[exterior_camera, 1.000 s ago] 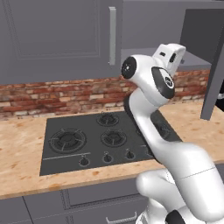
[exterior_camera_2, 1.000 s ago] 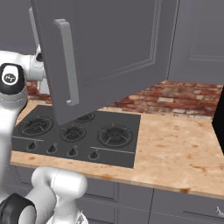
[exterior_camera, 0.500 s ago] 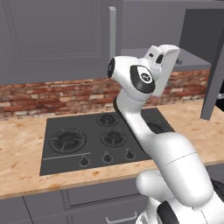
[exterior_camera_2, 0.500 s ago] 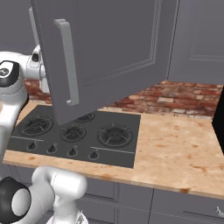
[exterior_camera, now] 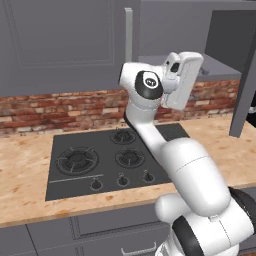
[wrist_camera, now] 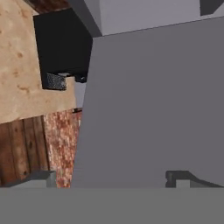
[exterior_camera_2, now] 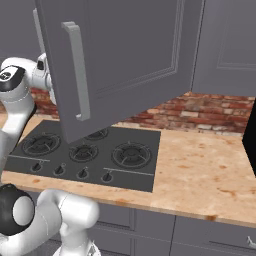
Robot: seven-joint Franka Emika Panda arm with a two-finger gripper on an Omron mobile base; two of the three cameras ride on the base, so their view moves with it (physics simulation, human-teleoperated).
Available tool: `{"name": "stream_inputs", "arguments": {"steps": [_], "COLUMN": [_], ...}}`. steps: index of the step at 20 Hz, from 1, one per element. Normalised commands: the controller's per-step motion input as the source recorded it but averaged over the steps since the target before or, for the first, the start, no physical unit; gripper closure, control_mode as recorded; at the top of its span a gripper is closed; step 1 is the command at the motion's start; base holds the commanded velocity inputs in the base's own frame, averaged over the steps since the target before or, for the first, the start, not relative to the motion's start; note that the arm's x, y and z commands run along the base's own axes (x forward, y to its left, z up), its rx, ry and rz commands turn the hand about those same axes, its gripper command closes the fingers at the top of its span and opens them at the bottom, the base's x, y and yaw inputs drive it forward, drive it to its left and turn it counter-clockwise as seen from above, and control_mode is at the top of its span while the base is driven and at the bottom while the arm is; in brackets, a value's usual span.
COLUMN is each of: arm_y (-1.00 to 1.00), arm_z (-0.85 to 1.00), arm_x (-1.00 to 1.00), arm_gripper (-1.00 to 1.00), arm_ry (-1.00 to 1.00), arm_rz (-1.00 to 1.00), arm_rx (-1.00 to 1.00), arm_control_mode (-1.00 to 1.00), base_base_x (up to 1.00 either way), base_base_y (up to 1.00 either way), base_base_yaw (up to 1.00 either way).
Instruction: Open the cabinet. Pick the spray and place it next to the sink. Then close the cabinet.
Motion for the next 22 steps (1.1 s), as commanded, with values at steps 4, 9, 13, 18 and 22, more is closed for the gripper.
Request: {"name": "stream_inputs", "arguments": {"steps": [4,9,13,18,22], "arm_y": [0.0,-0.01,-0.1,-0.61,-0.95], "arm_z": [0.0,0.0,0.0,-0.01,-0.03], "arm_x": [-0.29,-0.19,-0.01,-0.03,-0.55], "arm_gripper": [-1.0,-1.0,-1.0,-1.0,-1.0], "arm_ry": [0.04,0.0,0.0,-0.05,-0.14], "arm_rz": [-0.24,-0.2,-0.03,0.06,0.06], "arm_rx": [0.0,-0.01,-0.03,0.0,0.01], "arm_control_mode": [-1.0,-1.0,-1.0,-1.0,-1.0], "base_base_x": [0.0,0.0,0.0,0.0,0.0], "base_base_y": [0.0,0.0,0.0,0.0,0.0], "base_base_yaw": [0.0,0.0,0.0,0.0,0.0]}}
